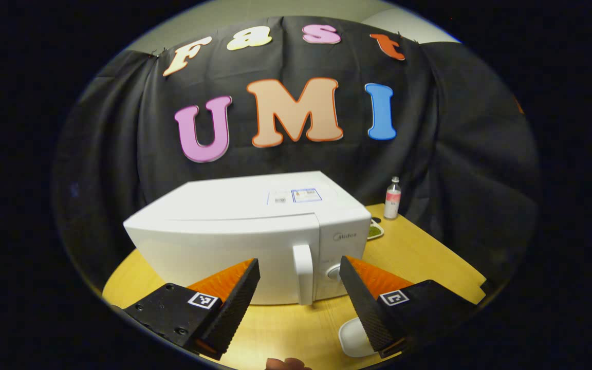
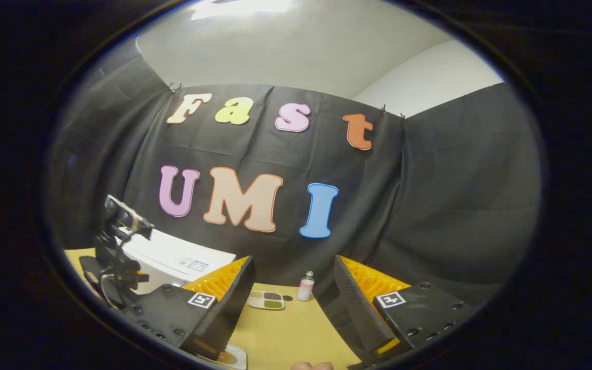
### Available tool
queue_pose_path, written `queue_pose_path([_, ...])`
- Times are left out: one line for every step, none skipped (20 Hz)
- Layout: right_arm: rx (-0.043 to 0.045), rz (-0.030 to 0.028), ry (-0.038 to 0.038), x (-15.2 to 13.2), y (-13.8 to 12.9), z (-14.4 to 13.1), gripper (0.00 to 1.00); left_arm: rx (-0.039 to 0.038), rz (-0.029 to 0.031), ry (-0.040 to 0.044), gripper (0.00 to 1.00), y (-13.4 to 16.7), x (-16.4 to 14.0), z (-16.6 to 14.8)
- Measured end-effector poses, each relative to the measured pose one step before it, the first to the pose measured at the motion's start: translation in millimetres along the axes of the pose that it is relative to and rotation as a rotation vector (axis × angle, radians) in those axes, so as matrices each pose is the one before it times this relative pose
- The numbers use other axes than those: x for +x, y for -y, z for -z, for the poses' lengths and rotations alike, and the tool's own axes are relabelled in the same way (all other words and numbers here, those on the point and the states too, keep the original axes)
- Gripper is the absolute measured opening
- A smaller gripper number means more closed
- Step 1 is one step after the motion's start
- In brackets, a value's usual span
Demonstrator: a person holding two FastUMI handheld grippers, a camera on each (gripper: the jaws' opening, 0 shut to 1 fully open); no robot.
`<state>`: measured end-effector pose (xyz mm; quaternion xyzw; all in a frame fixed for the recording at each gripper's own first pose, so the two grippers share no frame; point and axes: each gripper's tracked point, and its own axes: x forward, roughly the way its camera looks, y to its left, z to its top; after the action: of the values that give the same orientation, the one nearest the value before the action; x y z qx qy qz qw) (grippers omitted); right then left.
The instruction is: Open the microwave oven with the left hand, put the food in, and close the microwave oven.
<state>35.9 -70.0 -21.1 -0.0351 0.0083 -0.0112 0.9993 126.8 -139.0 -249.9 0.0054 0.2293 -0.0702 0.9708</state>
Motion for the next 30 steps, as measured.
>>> queue_pose_path([-0.00214,0.00393,-0.0024,-0.71,2.58,1.37,0.96,-0.02533,-0.00643,-0.04643,0.98,0.1,6.15,13.08])
queue_pose_path([0.0002,0.00193,-0.00456,-0.04,1.41,1.54,0.96,-0.02454,-0.00852,-0.03321,0.99,-0.76,5.93,8.48])
queue_pose_path([0.00346,0.001,-0.00344,0.86,1.41,2.27,0.96,-0.01787,-0.00864,-0.02328,0.99,0.07,5.99,5.6])
queue_pose_path([0.00498,0.00021,-0.00215,0.74,1.32,1.61,0.97,-0.00607,-0.00969,-0.01106,0.99,-0.83,4.43,1.69])
queue_pose_path([0.00544,-0.00109,-0.00147,-0.42,4.63,1.38,0.97,0.00564,-0.00616,-0.00148,0.99,0.45,4.17,0.78])
queue_pose_path([0.00355,-0.0022,-0.00395,-1.62,2.99,0.61,0.97,0.01194,-0.00062,0.01549,0.98,1.65,3.8,-3.28])
queue_pose_path([0.00103,-0.00378,-0.00614,-1.23,2.17,2.12,0.97,0.01759,-0.00052,0.00275,0.97,2.4,4.96,-2.72])
queue_pose_path([-0.00096,-0.00644,-0.00629,1.42,-0.05,1.78,0.96,0.01912,0.00026,0.00015,0.96,0.82,3.53,0.96])
queue_pose_path([-0.00163,-0.00629,-0.00512,1.52,-1.01,2.43,0.97,0.01152,-0.001,-0.00035,0.97,1.72,3.27,-0.11])
queue_pose_path([-0.00035,-0.00406,-0.00302,1.48,-0.44,0.78,0.97,0.00661,-0.0008,-0.00179,0.97,2.04,5.02,0.34])
queue_pose_path([0.00152,-0.00404,-0.00138,1.93,-0.55,-0.04,0.97,0.00233,-0.00116,-0.00628,0.97,1.44,3.14,0.77])
queue_pose_path([0.00206,-0.00351,0.00015,-0.77,-0.2,-0.06,0.97,-0.00038,-0.00343,-0.00032,0.97,1.16,3.97,0.04])
queue_pose_path([-0.00007,-0.00198,0.0009,-0.01,0.67,0.32,0.97,0.00048,-0.00888,0.00358,0.95,-1.26,0.62,-1.17])
queue_pose_path([-0.00282,-0.0011,-0.00031,0.31,0.63,-0.11,0.97,-0.00013,-0.0113,0.00052,0.91,-2.19,1.68,0.43])
queue_pose_path([-0.00398,-0.00012,-0.00294,-0.4,1.28,2.74,0.97,0.00584,-0.04156,-0.01499,0.68,-11.96,-0.08,3.13])
queue_pose_path([-0.00228,0.00005,-0.00509,0.1,1.27,2.86,0.97,-0.0253,-0.02402,0.00209,0.46,2.61,-3.45,-1.55])
queue_pose_path([0.00091,0.00061,-0.00414,0.73,0.32,1.8,0.97,-0.00593,0.0019,0.00818,0.23,-2.11,2.2,-1.02])
queue_pose_path([0.00542,0.00015,-0.00416,0.44,1.07,0.82,0.97,-0.00449,-0.00302,-0.01561,0.2,0.53,-1.12,3.18])
queue_pose_path([0.00743,-0.00021,-0.00339,-0.32,0.16,1.51,0.97,0.00165,-0.00131,0.01015,0.18,-0.33,0.4,-0.67])
queue_pose_path([0.00804,-0.00069,-0.00096,1.05,-0.52,0.04,0.97,0.0031,0.00339,0.00663,0.18,0.26,0.41,-0.19])
queue_pose_path([0.0086,-0.00066,0.00173,0.35,-0.52,0.08,0.97,0.01129,0.01742,0.00771,0.18,1.79,-1.24,1.2])
queue_pose_path([0.00997,-0.00137,0.00249,0.03,-1.38,-0.88,0.97,0.00739,0.0241,0.02284,0.18,0.79,-0.32,-3.13])
queue_pose_path([0.01124,-0.00492,0.00049,0.12,-2.7,0.94,0.97,0.00497,0.02989,-0.00031,0.15,0.15,-0.37,1.38])
queue_pose_path([0.01012,-0.00882,-0.00034,0.01,-4.24,-0.49,0.97,0.00066,0.02698,-0.00322,0.14,0.55,-1.05,0.91])
queue_pose_path([0.00564,-0.01097,-0.0006,-0.86,-3.74,0.82,0.97,0.0012,0.02079,0.00489,0.13,-0.11,-2.47,-1.73])
queue_pose_path([-0.00057,-0.01101,0.0008,0.69,-4.65,-0.5,0.97,-0.02978,-0.00299,-0.03046,0.11,-0.55,-8.21,9.12])
queue_pose_path([-0.00615,-0.00784,0.00331,-0.4,-2.29,-0.46,0.97,-0.00487,-0.00265,-0.00022,0.07,-1.57,-19.34,8.88])
queue_pose_path([-0.00653,-0.00189,0.00619,-0.18,-1.09,-1.35,0.97,0.03892,0.00234,0.06666,0.07,-1.22,-17.03,-4.11])
queue_pose_path([-0.00247,-0.00059,0.0012,-0.22,-1.79,1.5,0.97,0.03524,-0.00484,-0.00224,0.06,-1.92,-17.36,12.26])
queue_pose_path([0.00731,-0.00319,-0.00586,0.47,-2.43,2.92,0.97,0.0147,-0.00058,0.0159,0.06,-7.11,-19.9,7.76])
